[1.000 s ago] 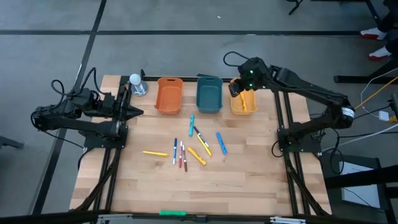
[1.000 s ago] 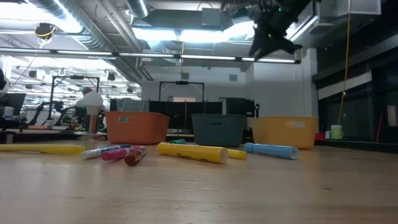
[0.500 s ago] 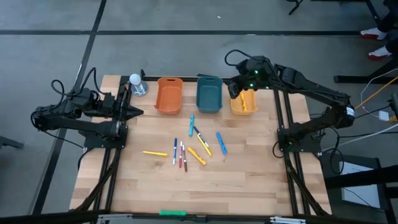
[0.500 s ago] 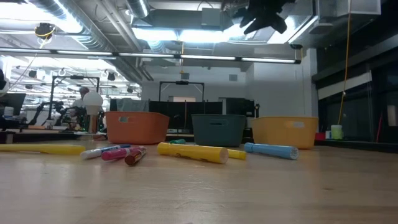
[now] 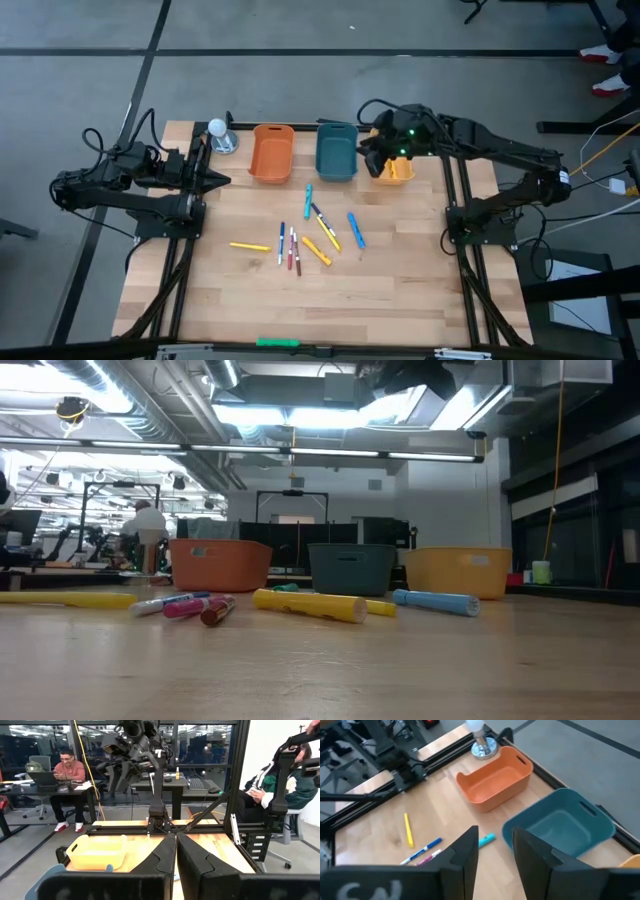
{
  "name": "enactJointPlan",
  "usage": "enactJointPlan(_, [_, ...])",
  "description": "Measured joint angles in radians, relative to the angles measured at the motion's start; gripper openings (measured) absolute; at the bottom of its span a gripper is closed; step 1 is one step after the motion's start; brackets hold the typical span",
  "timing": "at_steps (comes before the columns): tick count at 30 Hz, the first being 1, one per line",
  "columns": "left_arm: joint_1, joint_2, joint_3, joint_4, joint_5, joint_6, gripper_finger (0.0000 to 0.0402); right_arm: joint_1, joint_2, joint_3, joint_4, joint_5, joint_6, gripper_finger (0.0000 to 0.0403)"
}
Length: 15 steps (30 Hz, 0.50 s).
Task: Pick & Place Markers
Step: Put the blue highlighter pen into the yellow bin
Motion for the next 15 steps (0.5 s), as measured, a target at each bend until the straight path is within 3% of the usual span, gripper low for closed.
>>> enactJointPlan(15, [0.0, 0.0, 0.0, 0.0, 0.0, 0.0, 0.001, 0.135, 0.004, 0.0, 0.001, 0.0, -0.001, 0.012])
